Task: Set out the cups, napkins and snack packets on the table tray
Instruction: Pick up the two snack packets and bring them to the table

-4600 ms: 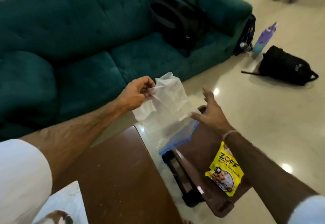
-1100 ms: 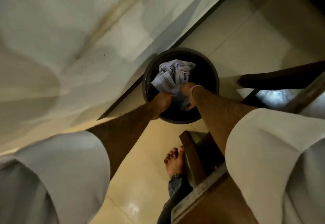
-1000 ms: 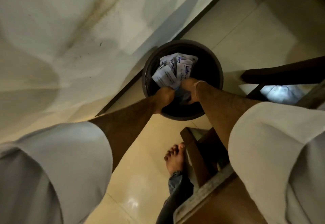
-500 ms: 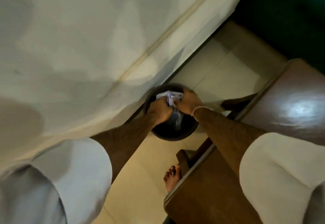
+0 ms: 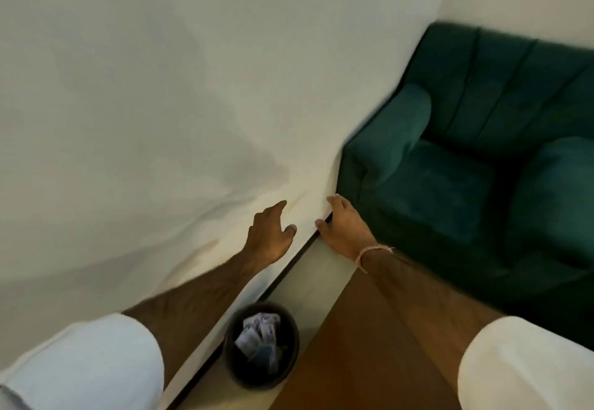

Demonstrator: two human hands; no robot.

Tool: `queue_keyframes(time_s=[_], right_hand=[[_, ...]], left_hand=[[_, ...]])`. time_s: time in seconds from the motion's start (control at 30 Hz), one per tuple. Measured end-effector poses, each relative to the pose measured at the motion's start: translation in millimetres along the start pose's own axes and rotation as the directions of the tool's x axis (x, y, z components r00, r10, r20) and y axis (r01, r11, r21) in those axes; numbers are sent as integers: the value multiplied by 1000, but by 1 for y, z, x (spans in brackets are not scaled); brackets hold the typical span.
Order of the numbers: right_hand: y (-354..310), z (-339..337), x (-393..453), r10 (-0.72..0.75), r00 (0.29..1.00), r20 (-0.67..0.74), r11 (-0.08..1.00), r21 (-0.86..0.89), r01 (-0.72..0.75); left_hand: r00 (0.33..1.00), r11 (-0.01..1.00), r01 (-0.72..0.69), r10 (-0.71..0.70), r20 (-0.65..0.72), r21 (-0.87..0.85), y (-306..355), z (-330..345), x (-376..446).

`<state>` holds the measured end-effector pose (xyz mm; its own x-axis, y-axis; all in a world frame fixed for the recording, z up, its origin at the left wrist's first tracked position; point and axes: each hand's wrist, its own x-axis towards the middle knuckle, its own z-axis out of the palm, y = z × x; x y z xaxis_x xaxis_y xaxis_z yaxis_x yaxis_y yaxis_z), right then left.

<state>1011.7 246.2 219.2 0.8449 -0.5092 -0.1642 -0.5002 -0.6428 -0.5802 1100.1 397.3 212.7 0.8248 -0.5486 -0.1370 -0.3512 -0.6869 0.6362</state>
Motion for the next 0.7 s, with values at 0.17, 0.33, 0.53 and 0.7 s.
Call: queue_keyframes(time_s=[0.17, 0.33, 0.53, 0.7], right_hand=[[-7, -159, -49, -70, 983, -172, 998, -8, 70], [-5, -307, -118, -189, 924, -331, 981, -97, 166], [6, -448, -209, -234, 859, -455, 969, -183, 167], [26, -533, -284, -226, 807, -545, 965, -238, 110]], left_hand=[[985, 989, -144, 148, -91, 45, 142, -58, -25], [940, 956, -287, 293, -173, 62, 278, -100, -74], [882, 913, -400, 406, -241, 75, 409, -126, -139], [829, 861, -501, 507, -234, 89, 499, -128, -183]])
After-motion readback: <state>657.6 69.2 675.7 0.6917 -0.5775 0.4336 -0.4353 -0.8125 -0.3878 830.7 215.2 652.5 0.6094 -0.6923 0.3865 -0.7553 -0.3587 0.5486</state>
